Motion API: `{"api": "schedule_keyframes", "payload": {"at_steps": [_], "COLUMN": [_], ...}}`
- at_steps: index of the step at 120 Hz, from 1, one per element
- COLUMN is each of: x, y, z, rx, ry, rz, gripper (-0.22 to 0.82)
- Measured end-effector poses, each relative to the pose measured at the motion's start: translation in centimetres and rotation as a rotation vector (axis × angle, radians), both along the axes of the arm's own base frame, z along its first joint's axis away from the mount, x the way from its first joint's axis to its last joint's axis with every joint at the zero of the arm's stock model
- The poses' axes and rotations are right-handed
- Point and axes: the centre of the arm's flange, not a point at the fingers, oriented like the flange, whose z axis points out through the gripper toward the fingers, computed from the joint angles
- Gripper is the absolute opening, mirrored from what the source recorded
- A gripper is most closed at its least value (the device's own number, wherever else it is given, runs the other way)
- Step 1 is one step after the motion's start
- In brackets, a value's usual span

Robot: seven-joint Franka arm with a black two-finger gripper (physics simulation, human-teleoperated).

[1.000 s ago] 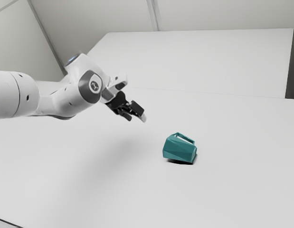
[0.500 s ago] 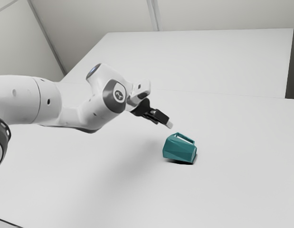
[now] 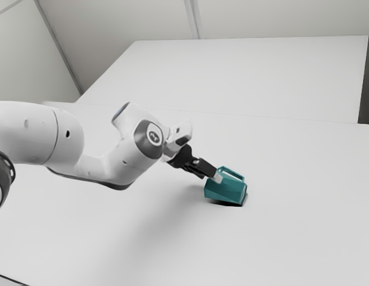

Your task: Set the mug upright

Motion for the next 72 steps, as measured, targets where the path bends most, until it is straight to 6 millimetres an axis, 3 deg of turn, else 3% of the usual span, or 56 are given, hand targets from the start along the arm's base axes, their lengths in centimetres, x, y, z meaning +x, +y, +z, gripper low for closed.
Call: {"api": "schedule_keyframes", "payload": {"at_steps": [42, 72], "x": [0.5, -0.4], "y": [-3.2, -3.7], "z": [-0.7, -1.0], "rx": [0.001, -0.038], "ry": [-0.047, -0.038], "rz": [-0.027, 0.019], "gripper": [0.58, 0.57]}}
